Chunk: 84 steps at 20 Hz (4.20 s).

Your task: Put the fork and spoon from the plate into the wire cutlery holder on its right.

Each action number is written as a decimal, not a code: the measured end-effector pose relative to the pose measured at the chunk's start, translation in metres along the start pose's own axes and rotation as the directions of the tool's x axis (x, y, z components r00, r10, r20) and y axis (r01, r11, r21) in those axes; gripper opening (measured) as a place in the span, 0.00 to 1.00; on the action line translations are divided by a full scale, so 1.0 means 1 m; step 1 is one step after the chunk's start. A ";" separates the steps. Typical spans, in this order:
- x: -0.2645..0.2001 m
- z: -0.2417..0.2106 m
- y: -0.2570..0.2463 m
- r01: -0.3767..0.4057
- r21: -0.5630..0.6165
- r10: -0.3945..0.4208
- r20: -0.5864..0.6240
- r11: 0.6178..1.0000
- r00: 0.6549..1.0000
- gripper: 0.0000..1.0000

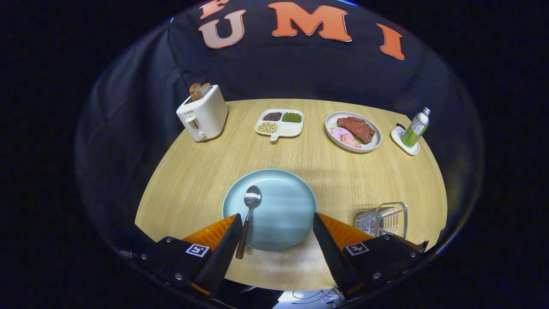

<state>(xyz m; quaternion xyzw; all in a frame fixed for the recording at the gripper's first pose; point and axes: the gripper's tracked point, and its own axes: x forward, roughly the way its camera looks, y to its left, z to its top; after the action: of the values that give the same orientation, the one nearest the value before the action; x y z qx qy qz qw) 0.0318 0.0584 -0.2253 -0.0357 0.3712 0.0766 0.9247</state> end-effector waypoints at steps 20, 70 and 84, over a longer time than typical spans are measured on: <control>0.079 -0.054 0.044 0.049 -0.062 -0.047 0.022 0.997 0.999 0.52; -0.071 -0.062 -0.199 0.083 -0.045 -0.094 -0.456 0.996 0.885 0.05; -0.046 -0.057 -0.197 0.085 -0.015 -0.079 -0.530 0.996 0.844 0.12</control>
<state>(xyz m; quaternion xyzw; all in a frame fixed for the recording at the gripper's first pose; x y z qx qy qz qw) -0.0067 -0.1478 -0.2332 -0.0670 0.6105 0.0225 0.7889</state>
